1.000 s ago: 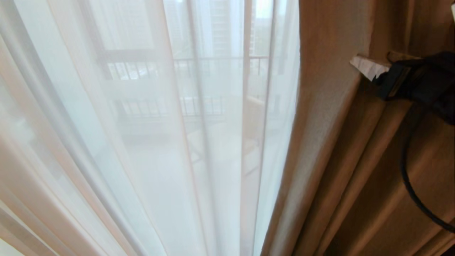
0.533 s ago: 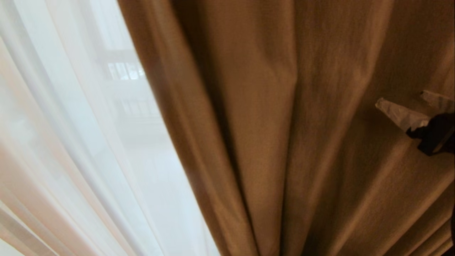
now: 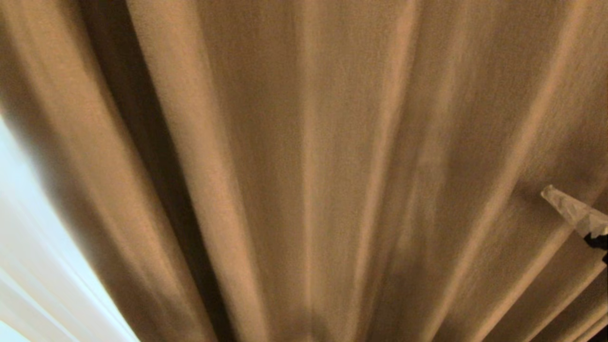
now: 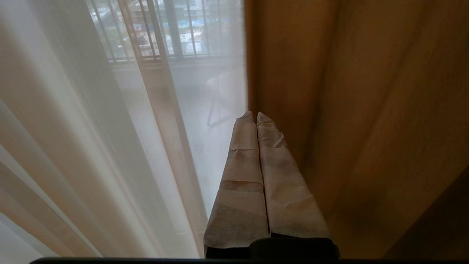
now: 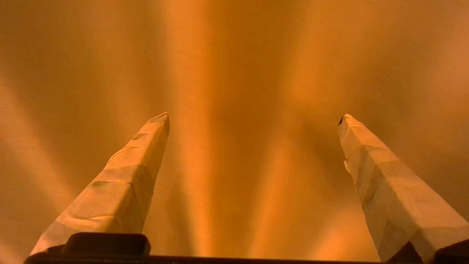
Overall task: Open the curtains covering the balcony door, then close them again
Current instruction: Close the outer curtains on both sides
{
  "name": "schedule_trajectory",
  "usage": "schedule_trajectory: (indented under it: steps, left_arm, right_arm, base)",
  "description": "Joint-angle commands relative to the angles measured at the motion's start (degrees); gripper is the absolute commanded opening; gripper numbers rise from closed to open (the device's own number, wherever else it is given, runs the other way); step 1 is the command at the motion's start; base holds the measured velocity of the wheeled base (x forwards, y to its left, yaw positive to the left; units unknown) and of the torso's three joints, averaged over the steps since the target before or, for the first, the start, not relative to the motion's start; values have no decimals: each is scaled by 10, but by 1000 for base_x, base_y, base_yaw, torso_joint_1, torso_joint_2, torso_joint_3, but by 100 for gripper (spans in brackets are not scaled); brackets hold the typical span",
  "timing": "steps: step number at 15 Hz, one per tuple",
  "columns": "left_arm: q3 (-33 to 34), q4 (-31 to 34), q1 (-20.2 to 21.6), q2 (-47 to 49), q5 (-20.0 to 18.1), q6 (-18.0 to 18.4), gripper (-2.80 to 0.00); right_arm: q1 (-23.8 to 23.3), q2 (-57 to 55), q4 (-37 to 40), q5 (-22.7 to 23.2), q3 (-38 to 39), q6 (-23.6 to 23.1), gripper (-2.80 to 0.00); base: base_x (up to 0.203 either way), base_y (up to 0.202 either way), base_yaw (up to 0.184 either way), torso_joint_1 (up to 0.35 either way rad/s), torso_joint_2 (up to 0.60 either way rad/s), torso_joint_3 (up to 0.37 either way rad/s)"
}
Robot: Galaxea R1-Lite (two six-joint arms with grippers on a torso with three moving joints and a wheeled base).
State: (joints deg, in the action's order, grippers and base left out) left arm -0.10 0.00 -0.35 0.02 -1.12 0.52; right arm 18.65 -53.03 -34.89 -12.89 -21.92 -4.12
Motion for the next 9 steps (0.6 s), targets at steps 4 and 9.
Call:
schedule_trajectory:
  steps: [4, 9]
  left_arm:
    - [0, -1, 0, 0, 0, 0, -280]
    - [0, 0, 0, 0, 0, 0, -280]
  right_arm:
    - [-88, 62, 68, 1, 12, 36, -280]
    - [-133, 76, 75, 1, 17, 47, -280]
  base:
    - [0, 0, 0, 0, 0, 0]
    - [0, 0, 0, 0, 0, 0]
